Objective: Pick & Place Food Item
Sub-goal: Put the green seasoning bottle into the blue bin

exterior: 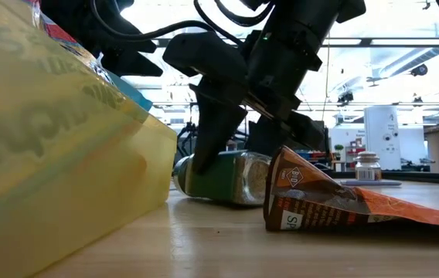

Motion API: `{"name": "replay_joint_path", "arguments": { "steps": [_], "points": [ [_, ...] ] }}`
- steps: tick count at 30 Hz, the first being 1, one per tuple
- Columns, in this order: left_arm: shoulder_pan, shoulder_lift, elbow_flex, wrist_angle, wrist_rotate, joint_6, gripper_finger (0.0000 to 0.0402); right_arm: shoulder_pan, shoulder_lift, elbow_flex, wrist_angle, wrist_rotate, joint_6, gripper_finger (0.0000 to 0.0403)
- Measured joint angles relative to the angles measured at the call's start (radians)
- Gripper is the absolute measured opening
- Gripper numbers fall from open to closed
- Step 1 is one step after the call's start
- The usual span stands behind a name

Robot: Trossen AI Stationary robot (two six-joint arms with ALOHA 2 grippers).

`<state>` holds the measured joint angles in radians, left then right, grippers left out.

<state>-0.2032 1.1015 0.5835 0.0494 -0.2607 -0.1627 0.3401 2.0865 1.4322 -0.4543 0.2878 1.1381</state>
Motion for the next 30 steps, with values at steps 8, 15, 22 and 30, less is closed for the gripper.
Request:
{"name": "replay_joint_path", "arguments": {
  "steps": [8, 15, 22, 30],
  "points": [
    [0.000, 0.000, 0.000, 0.000, 0.000, 0.000, 0.0375, 0.000, 0.000, 0.000, 0.005, 0.000, 0.000, 0.0320],
    [0.000, 0.000, 0.000, 0.000, 0.000, 0.000, 0.0375, 0.000, -0.020, 0.000, 0.021, -0.002, -0.049, 0.0338],
    [0.000, 0.000, 0.000, -0.008, 0.000, 0.000, 0.0375, 0.018, -0.100, -0.019, 0.017, 0.051, -0.095, 0.0338],
    [0.000, 0.000, 0.000, -0.023, 0.000, 0.000, 0.0375, 0.115, -0.295, -0.157, 0.134, 0.312, -0.215, 0.0338]
  ]
}}
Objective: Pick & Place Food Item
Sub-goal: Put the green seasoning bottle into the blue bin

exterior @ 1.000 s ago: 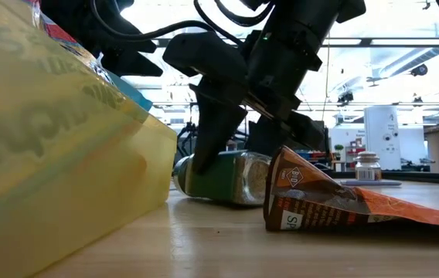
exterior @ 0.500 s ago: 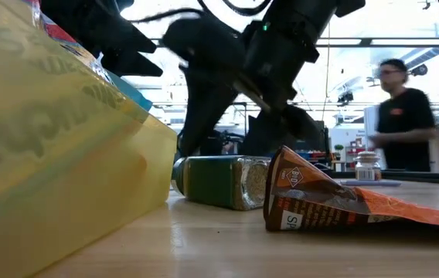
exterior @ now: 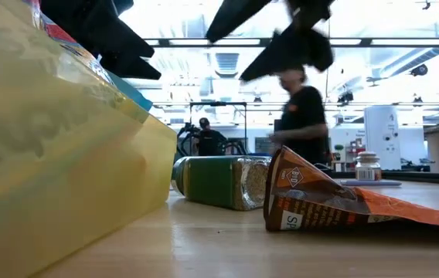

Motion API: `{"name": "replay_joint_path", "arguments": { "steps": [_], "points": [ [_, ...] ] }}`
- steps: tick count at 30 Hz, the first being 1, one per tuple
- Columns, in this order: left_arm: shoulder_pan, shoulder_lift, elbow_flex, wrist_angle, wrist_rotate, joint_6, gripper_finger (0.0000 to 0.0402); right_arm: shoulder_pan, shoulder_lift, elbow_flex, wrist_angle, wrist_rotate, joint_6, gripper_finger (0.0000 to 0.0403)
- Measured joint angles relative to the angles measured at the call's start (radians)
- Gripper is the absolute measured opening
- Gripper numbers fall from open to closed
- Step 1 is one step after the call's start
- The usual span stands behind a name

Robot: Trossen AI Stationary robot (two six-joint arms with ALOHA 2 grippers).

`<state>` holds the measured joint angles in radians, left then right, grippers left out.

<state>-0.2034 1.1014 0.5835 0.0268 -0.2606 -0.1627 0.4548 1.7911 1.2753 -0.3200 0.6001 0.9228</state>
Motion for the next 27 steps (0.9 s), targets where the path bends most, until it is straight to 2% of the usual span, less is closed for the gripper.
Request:
{"name": "replay_joint_path", "arguments": {
  "steps": [4, 8, 11, 14, 16, 19, 27],
  "points": [
    [0.000, 0.000, 0.000, -0.006, 0.000, 0.000, 0.0375, 0.039, -0.129, -0.125, 0.146, 0.060, -0.110, 0.0338],
    [0.000, 0.000, 0.000, -0.011, 0.000, 0.000, 0.0375, 0.070, -0.252, -0.318, 0.458, 0.069, -0.302, 0.0338],
    [0.000, 0.000, 0.000, -0.013, 0.000, 0.000, 0.0375, 0.079, -0.340, -0.478, 0.736, 0.054, -0.480, 0.0338],
    [0.000, 0.000, 0.000, -0.022, 0.000, 0.000, 0.0375, 0.076, -0.426, -0.625, 0.933, -0.019, -0.680, 0.0338],
    [0.000, 0.000, 0.000, -0.025, 0.000, 0.000, 0.0375, 0.074, -0.494, -0.712, 1.001, -0.097, -0.781, 0.0338],
    [0.000, 0.000, 0.000, -0.028, 0.000, 0.000, 0.0375, 0.063, -0.610, -0.831, 1.069, -0.204, -0.827, 0.0338],
    [0.000, 0.000, 0.000, -0.032, 0.000, 0.000, 0.0375, 0.060, -0.926, -1.059, 1.123, -0.217, -0.854, 0.0338]
  ]
}}
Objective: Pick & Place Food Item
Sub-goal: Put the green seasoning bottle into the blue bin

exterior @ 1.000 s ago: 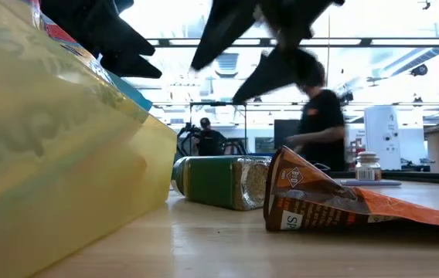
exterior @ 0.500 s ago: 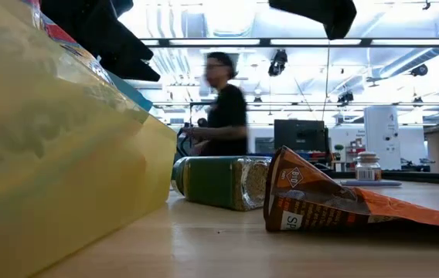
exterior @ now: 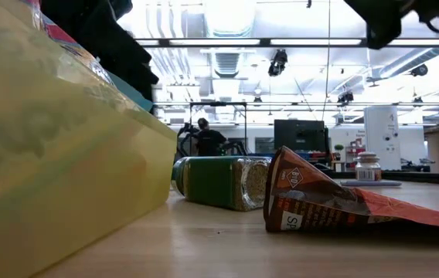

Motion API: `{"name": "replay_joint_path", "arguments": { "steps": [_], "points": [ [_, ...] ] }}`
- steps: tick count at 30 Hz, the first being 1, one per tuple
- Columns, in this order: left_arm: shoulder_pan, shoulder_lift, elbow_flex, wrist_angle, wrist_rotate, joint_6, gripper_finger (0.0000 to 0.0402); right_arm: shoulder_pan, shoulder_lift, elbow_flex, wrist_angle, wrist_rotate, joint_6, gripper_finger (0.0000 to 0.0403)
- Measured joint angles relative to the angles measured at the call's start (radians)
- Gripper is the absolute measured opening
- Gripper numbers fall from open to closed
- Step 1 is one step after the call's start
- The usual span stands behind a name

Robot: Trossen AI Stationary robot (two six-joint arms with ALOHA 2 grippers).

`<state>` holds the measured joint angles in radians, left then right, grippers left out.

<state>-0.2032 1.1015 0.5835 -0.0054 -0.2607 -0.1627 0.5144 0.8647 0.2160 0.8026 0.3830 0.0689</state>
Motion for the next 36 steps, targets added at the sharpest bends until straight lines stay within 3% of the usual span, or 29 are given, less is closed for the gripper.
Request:
{"name": "replay_joint_path", "arguments": {
  "steps": [6, 11, 36],
  "points": [
    [0.000, 0.000, 0.000, 0.000, 0.000, 0.000, 0.0375, 0.000, -0.199, -0.094, -0.002, 0.009, -0.046, 0.0338],
    [0.000, 0.000, 0.000, 0.000, 0.000, 0.000, 0.0375, 0.000, -0.279, -0.137, -0.002, 0.010, -0.045, 0.0338],
    [0.000, 0.000, 0.000, 0.000, 0.000, 0.000, 0.0375, 0.000, -0.294, -0.141, -0.006, 0.010, -0.043, 0.0338]
  ]
}}
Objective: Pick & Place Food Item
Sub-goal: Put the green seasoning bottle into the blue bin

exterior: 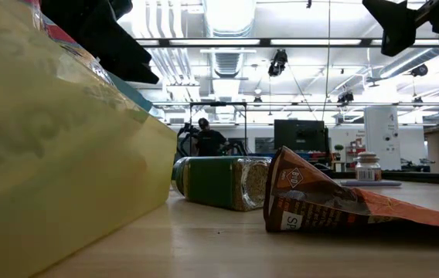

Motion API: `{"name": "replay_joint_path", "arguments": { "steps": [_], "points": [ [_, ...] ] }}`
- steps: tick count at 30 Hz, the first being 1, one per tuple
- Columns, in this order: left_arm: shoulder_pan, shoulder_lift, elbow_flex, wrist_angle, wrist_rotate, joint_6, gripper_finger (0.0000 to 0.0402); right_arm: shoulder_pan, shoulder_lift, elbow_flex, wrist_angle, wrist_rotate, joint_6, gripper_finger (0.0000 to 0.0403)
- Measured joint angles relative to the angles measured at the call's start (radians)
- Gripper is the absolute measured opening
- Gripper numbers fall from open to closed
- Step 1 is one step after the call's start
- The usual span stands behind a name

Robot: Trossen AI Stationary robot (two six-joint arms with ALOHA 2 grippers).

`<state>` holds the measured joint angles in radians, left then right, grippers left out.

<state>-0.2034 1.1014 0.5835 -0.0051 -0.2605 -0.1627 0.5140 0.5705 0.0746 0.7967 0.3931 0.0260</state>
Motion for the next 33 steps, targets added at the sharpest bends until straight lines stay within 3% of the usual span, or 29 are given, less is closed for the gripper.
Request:
{"name": "replay_joint_path", "arguments": {
  "steps": [28, 30, 33],
  "points": [
    [0.000, 0.000, 0.000, -0.008, 0.000, 0.006, 0.0375, 0.000, 0.000, 0.000, 0.000, 0.000, -0.001, 0.0338],
    [0.000, 0.000, 0.000, -0.007, 0.000, -0.020, 0.0375, 0.000, 0.000, 0.000, 0.000, 0.000, -0.001, 0.0338],
    [-0.004, 0.000, 0.000, -0.006, 0.023, -0.193, 0.0375, 0.000, 0.000, 0.000, 0.000, 0.000, -0.001, 0.0338]
  ]
}}
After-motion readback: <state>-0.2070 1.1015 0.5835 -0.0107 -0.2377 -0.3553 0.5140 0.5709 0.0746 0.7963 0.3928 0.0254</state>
